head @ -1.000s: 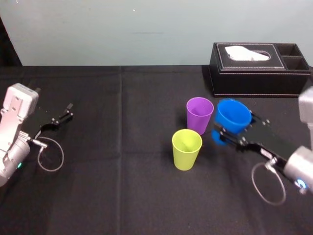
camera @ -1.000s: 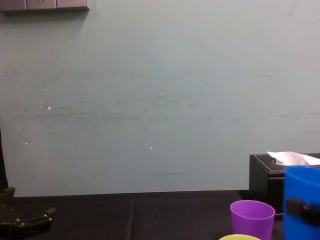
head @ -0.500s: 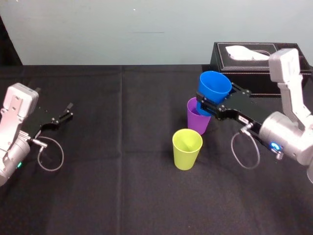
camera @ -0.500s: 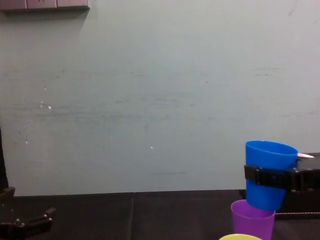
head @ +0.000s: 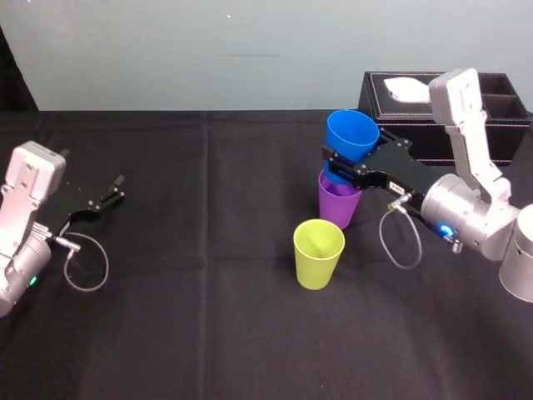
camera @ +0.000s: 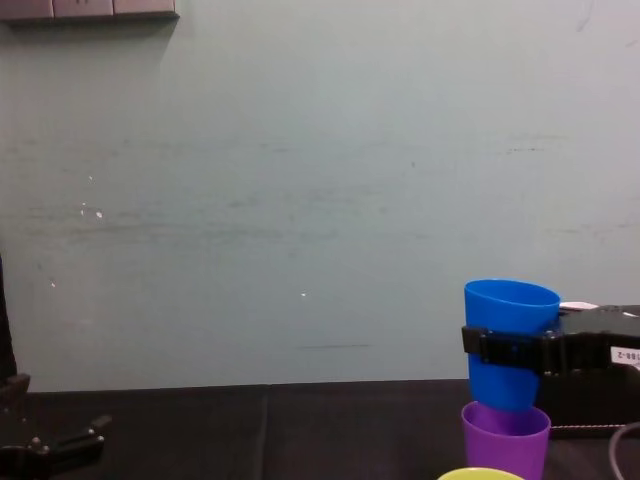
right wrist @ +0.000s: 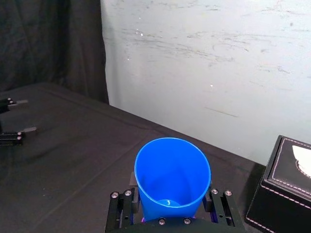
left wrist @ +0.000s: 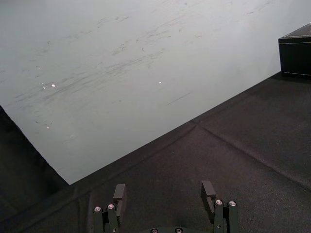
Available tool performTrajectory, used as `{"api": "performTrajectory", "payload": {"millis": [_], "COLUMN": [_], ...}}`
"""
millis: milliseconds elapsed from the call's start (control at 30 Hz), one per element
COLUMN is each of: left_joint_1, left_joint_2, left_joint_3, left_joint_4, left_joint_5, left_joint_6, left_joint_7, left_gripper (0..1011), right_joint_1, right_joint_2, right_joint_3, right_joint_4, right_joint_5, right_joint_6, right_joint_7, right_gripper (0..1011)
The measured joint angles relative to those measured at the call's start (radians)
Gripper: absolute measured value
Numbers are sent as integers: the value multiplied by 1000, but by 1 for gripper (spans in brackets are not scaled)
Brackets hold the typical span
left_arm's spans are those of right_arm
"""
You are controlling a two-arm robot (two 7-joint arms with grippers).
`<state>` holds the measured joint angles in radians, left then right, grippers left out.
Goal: Stack the three plastic cups sequentially using one hand.
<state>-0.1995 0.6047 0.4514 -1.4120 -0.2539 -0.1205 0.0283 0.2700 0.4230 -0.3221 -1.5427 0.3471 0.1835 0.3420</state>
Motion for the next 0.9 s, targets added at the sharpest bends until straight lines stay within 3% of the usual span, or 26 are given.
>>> {"api": "performTrajectory", "payload": {"millis": [900], "left_joint_1": [0], "left_joint_2": [0], "left_joint_3": [0], "left_joint_4": [0], "left_joint_5": [0], "left_joint_6": [0], "left_joint_7": [0], "left_gripper": [1012], "right_joint_1": [1], "right_joint_2": [-31], "right_joint_3": [0], "right_joint_4": [65], "right_joint_5": [-38], "right_joint_6": [-10], "right_joint_7": [-1], "right_gripper": [719]}}
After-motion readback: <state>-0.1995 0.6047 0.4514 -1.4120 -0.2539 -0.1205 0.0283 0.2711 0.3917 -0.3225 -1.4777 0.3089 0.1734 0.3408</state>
